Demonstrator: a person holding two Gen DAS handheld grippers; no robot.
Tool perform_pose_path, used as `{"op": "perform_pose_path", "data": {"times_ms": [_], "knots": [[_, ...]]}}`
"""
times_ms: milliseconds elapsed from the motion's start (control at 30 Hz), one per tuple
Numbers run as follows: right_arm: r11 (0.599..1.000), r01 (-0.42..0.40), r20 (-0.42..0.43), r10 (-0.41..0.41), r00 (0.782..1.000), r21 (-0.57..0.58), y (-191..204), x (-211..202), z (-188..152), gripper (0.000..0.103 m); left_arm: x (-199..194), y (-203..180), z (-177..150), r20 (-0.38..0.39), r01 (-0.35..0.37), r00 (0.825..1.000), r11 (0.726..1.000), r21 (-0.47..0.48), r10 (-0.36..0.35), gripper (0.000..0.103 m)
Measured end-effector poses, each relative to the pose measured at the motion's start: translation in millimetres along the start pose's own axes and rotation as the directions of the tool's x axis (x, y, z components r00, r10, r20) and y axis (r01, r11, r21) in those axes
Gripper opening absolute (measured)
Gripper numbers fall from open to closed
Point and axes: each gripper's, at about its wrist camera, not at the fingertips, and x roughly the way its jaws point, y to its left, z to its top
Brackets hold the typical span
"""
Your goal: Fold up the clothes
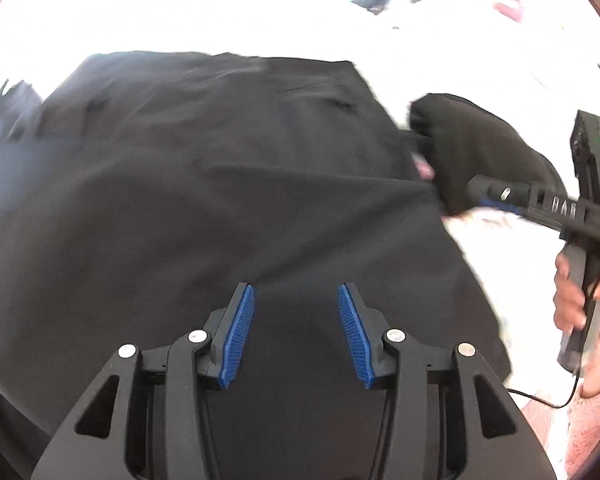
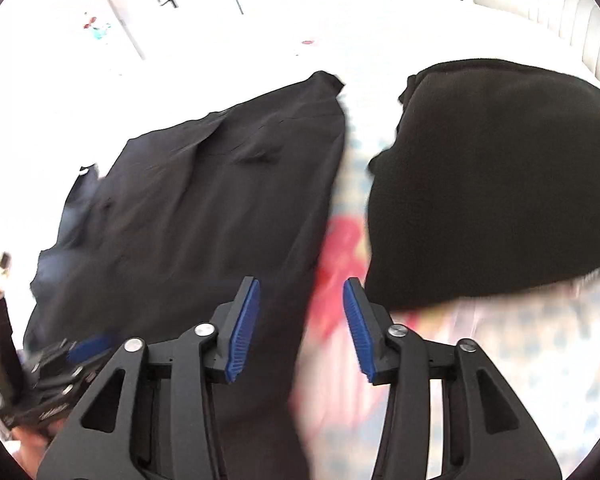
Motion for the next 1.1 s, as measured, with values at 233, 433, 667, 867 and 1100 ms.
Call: {"op": "perform_pose_path", "data": {"times_ms": [233, 433, 667, 867, 1100], "knots": [[0.992, -0.034, -0.135, 0.051, 0.99, 0.124, -11, 21, -77, 0.046, 39, -24, -15, -0.097, -0.128, 0.985, 0.984, 0.123, 0.14, 0.05], [0.979, 0.022, -0.116, 0.002, 0.993, 0.201, -40, -26, -119, 0.045, -4, 7, -25, -0.076, -0.136, 0.988, 0.991, -0.009, 0.135, 0.052], [0.993, -0.043, -0.054, 0.049, 0.997, 0.108, 9, -49, -137, 0.052, -5, -18, -41, -0.04, 0.006, 0.999, 0.995, -0.101, -0.01, 0.057], [0.981, 0.157, -0.068, -0.15, 0.986, 0.117, -8, -45, -162, 0.037, 3, -25, -51, -0.051, -0.077, 0.996, 0.995, -0.068, 0.073, 0.055], [0.945, 0.243, -0.003, -0.249, 0.969, 0.217, -43, -92, -174, 0.041, 0, -3, -50, -0.077, -0.194, 0.979, 0.977, -0.092, 0.187, 0.055]]}}
